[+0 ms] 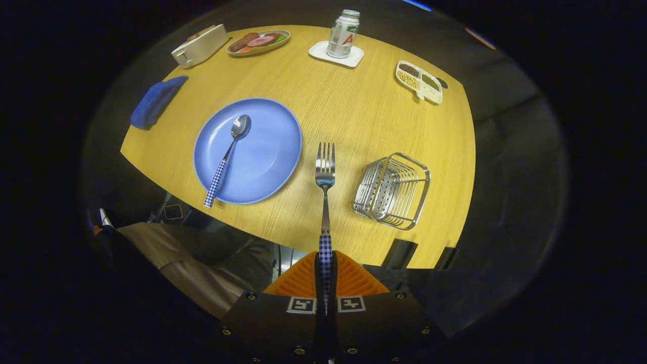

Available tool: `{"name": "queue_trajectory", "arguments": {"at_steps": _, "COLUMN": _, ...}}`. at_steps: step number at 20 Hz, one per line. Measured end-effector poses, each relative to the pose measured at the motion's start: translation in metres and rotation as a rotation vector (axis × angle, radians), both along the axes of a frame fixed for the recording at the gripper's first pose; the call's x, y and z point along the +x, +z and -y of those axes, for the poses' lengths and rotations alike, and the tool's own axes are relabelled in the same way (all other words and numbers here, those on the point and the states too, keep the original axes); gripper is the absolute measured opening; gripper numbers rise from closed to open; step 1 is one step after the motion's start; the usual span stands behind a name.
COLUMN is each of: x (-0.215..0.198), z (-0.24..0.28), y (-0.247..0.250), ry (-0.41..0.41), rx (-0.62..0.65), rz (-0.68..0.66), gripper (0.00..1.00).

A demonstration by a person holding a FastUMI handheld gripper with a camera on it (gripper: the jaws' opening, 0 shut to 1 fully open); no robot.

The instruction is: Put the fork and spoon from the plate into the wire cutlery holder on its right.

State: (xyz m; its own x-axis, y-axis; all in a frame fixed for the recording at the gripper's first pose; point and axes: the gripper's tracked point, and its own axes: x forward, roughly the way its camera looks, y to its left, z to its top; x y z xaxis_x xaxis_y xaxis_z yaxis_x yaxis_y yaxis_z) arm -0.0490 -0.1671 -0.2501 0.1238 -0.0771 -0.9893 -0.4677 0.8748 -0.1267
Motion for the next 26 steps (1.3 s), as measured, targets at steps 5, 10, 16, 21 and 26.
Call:
{"name": "queue_trajectory", "arguments": {"at_steps": 5, "x": -0.007, "z": 0.027, "y": 0.017, "ry": -0.007, "rx": -0.016, "rz": -0.039, "gripper": 0.01}}
{"name": "queue_trajectory", "arguments": {"at_steps": 10, "x": -0.011, "z": 0.054, "y": 0.023, "ry": -0.038, "rx": -0.038, "rz": -0.091, "gripper": 0.01}}
{"name": "queue_trajectory", "arguments": {"at_steps": 16, "x": -0.008, "z": 0.068, "y": 0.024, "ry": -0.08, "rx": -0.03, "rz": -0.116, "gripper": 0.01}}
{"name": "queue_trajectory", "arguments": {"at_steps": 21, "x": 0.001, "z": 0.081, "y": 0.025, "ry": -0.078, "rx": -0.055, "rz": -0.122, "gripper": 0.01}}
{"name": "queue_trajectory", "arguments": {"at_steps": 26, "x": 0.007, "z": 0.085, "y": 0.017, "ry": -0.114, "rx": -0.038, "rz": -0.164, "gripper": 0.01}}
